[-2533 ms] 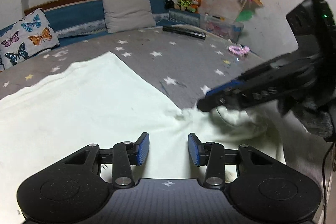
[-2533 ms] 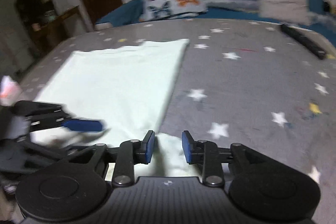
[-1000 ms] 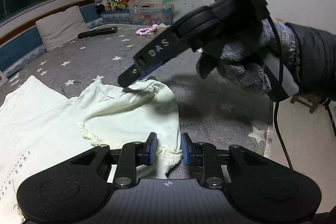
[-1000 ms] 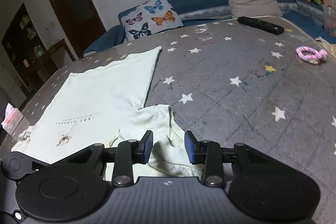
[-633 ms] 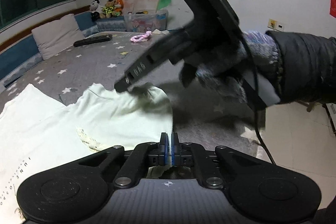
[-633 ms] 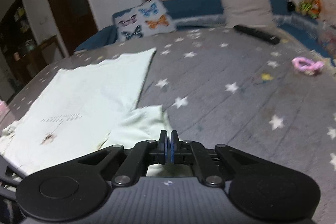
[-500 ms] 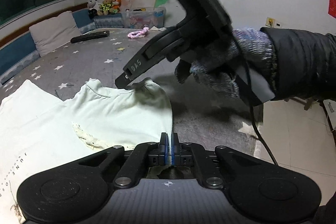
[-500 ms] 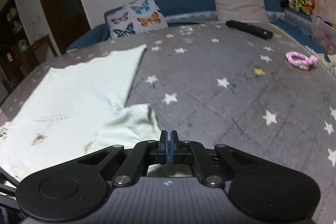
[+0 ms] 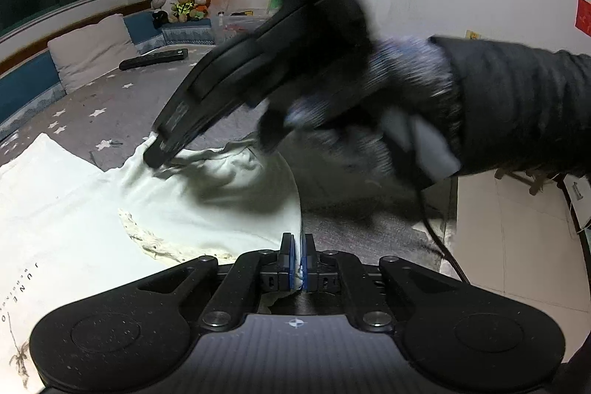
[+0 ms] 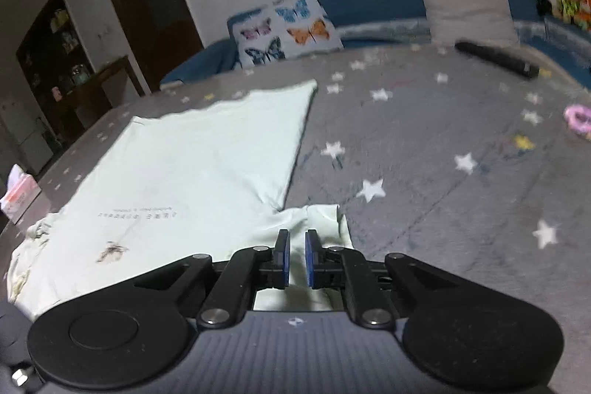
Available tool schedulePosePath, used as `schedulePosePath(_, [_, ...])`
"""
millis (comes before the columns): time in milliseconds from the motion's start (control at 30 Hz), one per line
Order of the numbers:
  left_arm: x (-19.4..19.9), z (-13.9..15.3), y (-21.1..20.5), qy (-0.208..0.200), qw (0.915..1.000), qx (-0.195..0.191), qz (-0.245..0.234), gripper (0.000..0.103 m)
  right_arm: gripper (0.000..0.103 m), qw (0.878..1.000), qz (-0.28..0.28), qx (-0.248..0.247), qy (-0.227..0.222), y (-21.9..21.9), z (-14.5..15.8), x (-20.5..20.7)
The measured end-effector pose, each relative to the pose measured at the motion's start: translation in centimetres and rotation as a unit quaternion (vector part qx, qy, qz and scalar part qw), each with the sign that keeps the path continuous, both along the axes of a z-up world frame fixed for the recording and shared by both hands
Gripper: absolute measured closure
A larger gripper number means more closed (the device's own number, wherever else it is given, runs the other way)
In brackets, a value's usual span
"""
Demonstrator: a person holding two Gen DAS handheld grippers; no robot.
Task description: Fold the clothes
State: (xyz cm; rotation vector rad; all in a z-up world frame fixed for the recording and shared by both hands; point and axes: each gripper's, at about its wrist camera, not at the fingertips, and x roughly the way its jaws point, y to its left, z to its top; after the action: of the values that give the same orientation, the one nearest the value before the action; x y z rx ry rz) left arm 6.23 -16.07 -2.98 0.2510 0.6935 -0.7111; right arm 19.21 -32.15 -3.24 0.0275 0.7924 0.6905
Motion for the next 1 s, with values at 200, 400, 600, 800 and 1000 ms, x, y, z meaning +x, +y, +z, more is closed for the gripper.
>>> schedulePosePath(200, [-0.2,0.1,0.2,0.002,1.0,-0.002,-0.001,0.098,0.094,1.0,-0.026,0.01,0.003,-0.5,0.1,0.9])
schedulePosePath(400, [-0.3,1.2,2.0,-0.006,0.9996,-0.009,0.026,0.097,0.094,1.0,-0.019,0.016,-0.014,-2.7,2.1,-1.4])
schedulePosePath(600, [-0.3,2.2,4.2,-0.017,0.9977,-0.014,0.065,0.095,0.094,1.0,-0.019,-0.015,0.002,-4.3,0.4,-4.0])
schedulePosePath(800, [-0.3,1.8,5.8,-0.006,0.9951,-0.007,0.098,0.095,0.094,0.999,-0.05,-0.005,0.012,-6.7,0.1,-5.5])
schedulePosePath(1000, [-1.3,0.3,5.4,0.007,0.9954,0.01,0.095,0.08,0.077,0.999,-0.04,0.001,0.003,-6.1,0.1,-6.7])
